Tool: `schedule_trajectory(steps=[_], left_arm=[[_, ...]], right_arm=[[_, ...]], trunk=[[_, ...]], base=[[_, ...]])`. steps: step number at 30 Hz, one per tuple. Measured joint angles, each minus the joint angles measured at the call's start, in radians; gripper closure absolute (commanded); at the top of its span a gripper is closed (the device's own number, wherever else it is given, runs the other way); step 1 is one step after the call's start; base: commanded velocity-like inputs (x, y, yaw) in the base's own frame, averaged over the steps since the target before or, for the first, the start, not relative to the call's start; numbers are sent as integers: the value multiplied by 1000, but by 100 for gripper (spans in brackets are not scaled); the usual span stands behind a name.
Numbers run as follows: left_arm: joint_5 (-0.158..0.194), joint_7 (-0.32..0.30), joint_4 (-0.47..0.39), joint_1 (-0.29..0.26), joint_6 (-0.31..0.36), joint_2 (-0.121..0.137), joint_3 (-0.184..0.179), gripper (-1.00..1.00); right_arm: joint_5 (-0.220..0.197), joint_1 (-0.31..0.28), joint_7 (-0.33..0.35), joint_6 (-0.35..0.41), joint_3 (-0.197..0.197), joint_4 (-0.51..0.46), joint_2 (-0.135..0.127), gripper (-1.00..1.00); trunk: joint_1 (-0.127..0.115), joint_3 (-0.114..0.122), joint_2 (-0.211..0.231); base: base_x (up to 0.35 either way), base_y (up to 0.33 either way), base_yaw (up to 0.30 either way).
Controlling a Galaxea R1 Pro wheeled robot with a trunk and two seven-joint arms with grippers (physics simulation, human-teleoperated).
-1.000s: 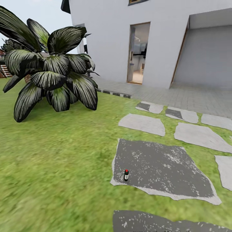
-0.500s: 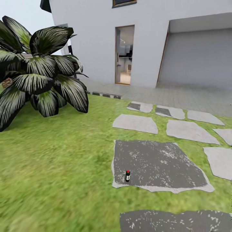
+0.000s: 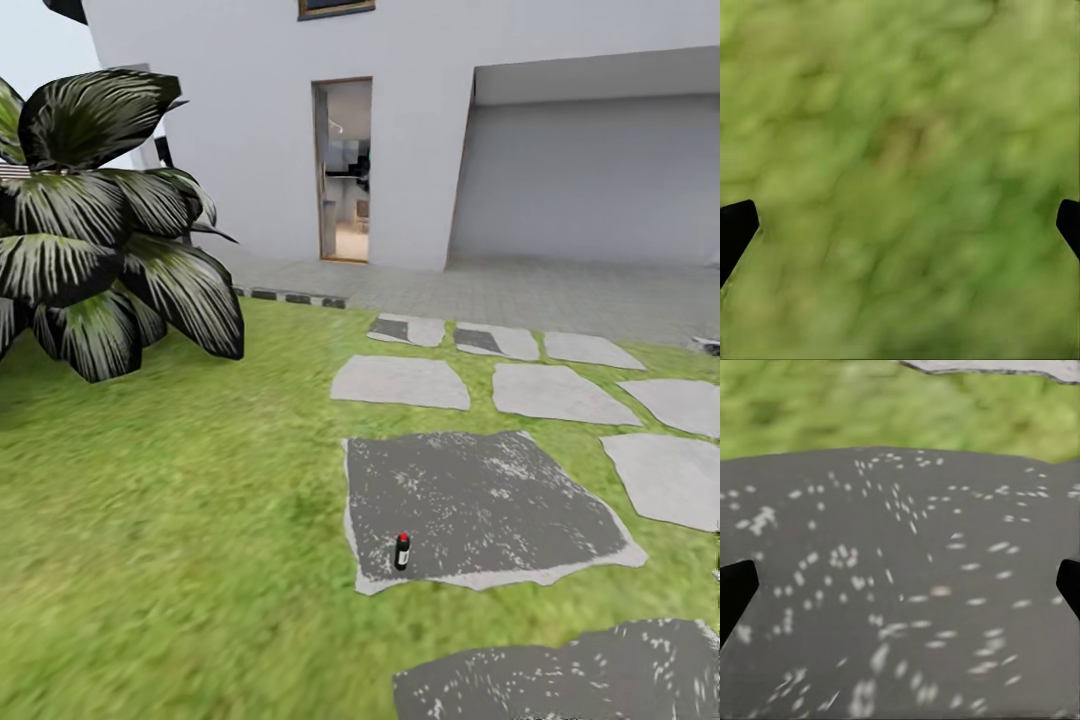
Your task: In the garden, pick up the pesticide atomizer on the floor and spray pesticide onto both trees until each tree trunk is fully covered.
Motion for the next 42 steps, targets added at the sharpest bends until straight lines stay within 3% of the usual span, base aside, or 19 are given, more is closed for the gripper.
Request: schedule_trajectory(steps=[42], left_arm=[[0, 0, -1, 0, 1, 1, 0, -100]], right_arm=[[0, 0, 0, 0, 0, 0, 0, -100]], trunk=[[0, 0, 0]], base=[[43, 320, -262]])
